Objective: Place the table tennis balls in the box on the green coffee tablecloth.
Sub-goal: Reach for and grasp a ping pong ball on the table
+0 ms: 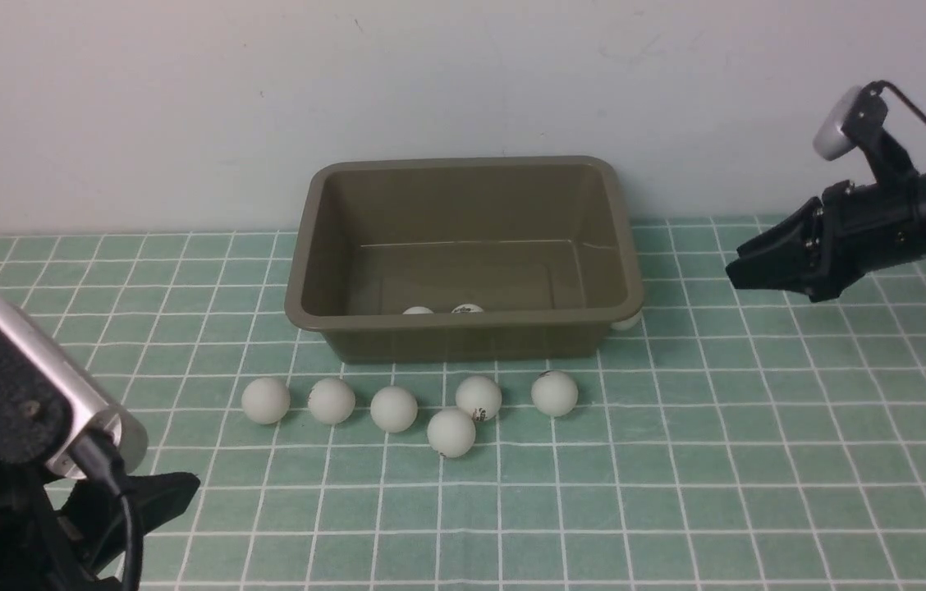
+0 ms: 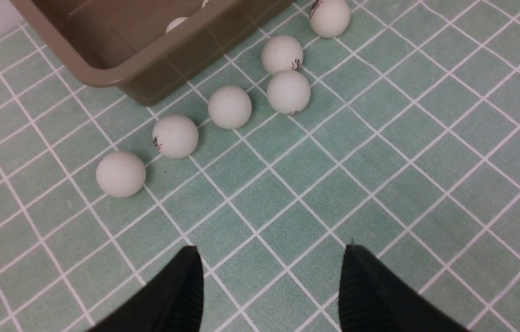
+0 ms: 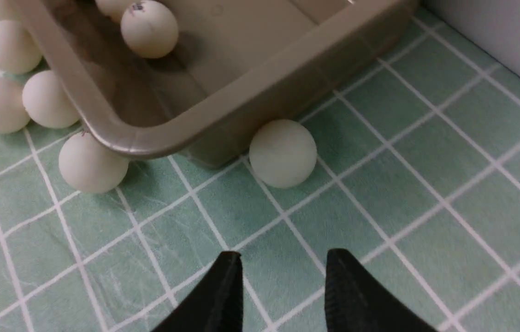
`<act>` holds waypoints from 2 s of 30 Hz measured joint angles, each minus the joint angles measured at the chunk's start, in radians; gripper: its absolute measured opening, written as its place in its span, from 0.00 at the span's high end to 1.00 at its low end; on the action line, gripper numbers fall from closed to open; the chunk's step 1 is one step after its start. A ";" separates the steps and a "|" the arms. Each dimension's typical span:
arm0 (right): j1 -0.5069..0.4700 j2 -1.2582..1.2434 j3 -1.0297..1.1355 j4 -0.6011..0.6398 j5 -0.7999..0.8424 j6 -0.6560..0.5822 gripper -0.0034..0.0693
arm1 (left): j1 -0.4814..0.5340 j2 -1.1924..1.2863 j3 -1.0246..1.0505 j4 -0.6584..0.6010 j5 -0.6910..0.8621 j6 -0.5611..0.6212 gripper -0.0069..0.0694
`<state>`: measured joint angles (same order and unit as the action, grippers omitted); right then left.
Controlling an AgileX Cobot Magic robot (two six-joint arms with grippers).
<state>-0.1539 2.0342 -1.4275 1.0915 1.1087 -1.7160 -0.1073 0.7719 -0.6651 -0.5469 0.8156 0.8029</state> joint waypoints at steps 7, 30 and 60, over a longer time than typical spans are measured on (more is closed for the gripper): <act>0.049 0.074 0.000 0.065 -0.038 -0.051 0.46 | 0.000 0.000 0.000 0.000 0.010 0.000 0.43; 0.211 0.205 -0.057 0.079 -0.256 -0.198 0.32 | 0.000 0.000 0.000 0.000 0.015 0.000 0.43; 0.188 0.205 -0.066 0.154 -0.339 -0.132 0.48 | 0.000 0.000 0.000 -0.017 0.016 -0.004 0.43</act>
<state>0.0341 2.2392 -1.4936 1.2450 0.7693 -1.8483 -0.1073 0.7719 -0.6651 -0.5635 0.8316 0.7986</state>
